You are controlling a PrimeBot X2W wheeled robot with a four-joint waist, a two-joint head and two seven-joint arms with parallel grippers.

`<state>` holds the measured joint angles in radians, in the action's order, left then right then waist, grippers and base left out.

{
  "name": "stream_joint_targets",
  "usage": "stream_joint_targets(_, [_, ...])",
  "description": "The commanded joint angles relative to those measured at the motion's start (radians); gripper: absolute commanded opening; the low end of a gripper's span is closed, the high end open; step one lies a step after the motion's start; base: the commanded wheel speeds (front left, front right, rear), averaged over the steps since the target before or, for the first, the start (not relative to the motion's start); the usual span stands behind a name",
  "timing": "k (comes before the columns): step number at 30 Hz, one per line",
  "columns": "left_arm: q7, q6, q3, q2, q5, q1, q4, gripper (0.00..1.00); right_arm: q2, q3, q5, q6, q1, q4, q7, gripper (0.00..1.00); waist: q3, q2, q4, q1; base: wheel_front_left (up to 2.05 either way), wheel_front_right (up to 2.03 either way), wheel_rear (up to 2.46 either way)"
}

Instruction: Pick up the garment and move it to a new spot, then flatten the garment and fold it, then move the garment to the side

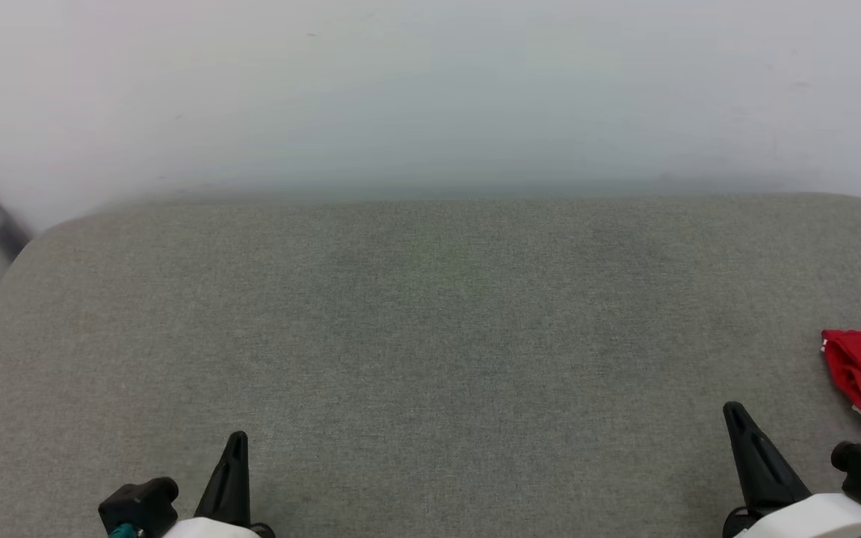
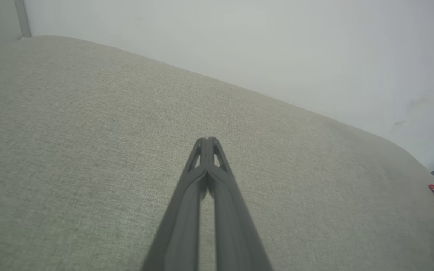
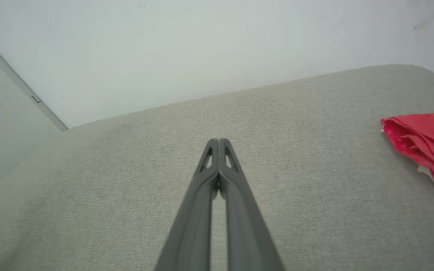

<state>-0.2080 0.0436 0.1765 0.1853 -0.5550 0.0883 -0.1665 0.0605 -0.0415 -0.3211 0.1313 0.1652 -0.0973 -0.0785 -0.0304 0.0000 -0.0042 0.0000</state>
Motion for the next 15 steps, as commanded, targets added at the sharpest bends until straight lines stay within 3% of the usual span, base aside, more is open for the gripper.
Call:
stream_joint_targets(1, [0.009,-0.011,-0.016,0.001,-0.036,-0.034,0.01,0.0,0.008,0.0,-0.048,0.0,-0.034,-0.003,0.006,0.0,0.0,0.0,0.0,0.0,0.0,0.0,0.0])
stream_joint_targets(15, [0.071,-0.045,-0.071,-0.025,-0.248,-0.07,-0.008,0.0,0.016,-0.001,-0.316,0.0,-0.085,0.067,0.01,0.0,0.005,0.0,0.001,0.0,0.0,0.0,0.0])
